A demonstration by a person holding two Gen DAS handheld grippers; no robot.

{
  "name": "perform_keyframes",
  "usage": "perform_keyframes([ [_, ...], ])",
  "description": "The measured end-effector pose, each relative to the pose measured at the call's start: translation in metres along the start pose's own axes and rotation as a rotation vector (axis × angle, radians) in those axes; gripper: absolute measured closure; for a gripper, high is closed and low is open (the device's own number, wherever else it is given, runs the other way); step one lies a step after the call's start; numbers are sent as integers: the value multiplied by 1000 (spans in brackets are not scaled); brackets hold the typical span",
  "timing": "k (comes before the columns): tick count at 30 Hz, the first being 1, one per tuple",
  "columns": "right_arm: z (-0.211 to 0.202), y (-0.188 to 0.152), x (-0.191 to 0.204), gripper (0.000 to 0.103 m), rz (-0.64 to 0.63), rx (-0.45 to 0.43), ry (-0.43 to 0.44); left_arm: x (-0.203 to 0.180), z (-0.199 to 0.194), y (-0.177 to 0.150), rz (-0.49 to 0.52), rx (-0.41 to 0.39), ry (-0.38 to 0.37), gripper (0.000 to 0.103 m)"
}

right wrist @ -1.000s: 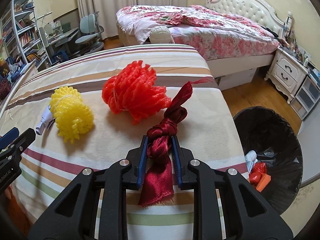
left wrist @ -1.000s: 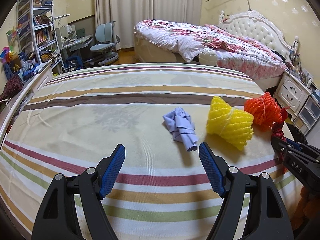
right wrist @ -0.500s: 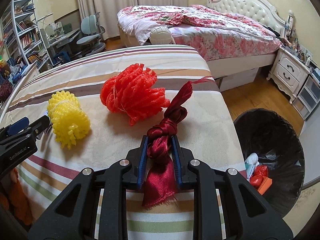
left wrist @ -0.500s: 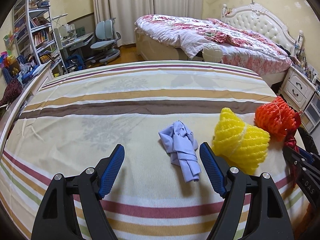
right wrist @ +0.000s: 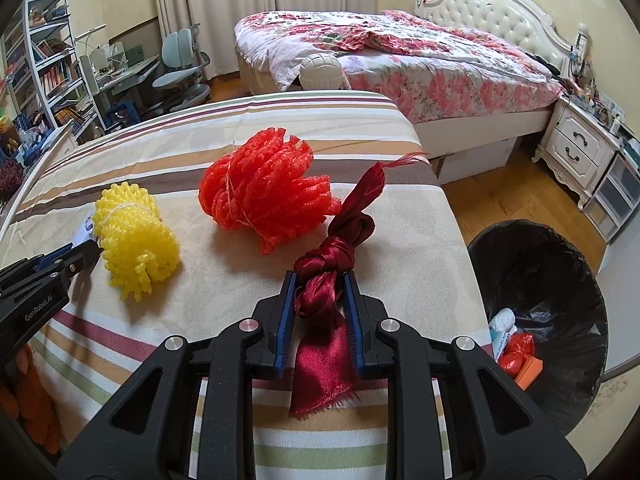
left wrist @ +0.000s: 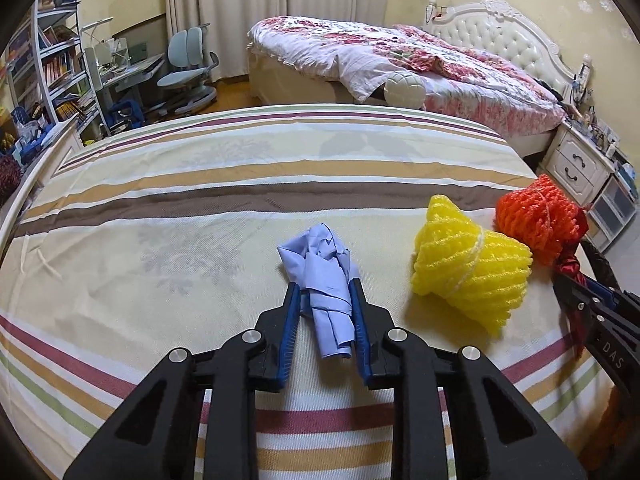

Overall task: Collect trash
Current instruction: 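Close the left tool on the blue cloth while the right tool holds the ribbon, then carry the red ribbon and blue cloth with both tools over the black bin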

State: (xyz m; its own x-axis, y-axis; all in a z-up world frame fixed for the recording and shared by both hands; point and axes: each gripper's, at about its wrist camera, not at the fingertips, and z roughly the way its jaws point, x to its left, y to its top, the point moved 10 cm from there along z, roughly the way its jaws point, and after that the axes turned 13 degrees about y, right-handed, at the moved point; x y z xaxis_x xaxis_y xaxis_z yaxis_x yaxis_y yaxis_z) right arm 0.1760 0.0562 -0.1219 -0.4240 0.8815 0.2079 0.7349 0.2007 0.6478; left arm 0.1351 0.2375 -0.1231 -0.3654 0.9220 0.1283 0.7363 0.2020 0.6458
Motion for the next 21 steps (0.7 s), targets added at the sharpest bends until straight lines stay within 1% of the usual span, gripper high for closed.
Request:
perform_keyframes([
  [13,-8,-9,7,81,-7,-7,7,10,-19,-14,-25,-5,-22,78],
  [21,-24,-22,15,81,-10,-23,9,10,-33,-21,-25,-20,-39,78],
])
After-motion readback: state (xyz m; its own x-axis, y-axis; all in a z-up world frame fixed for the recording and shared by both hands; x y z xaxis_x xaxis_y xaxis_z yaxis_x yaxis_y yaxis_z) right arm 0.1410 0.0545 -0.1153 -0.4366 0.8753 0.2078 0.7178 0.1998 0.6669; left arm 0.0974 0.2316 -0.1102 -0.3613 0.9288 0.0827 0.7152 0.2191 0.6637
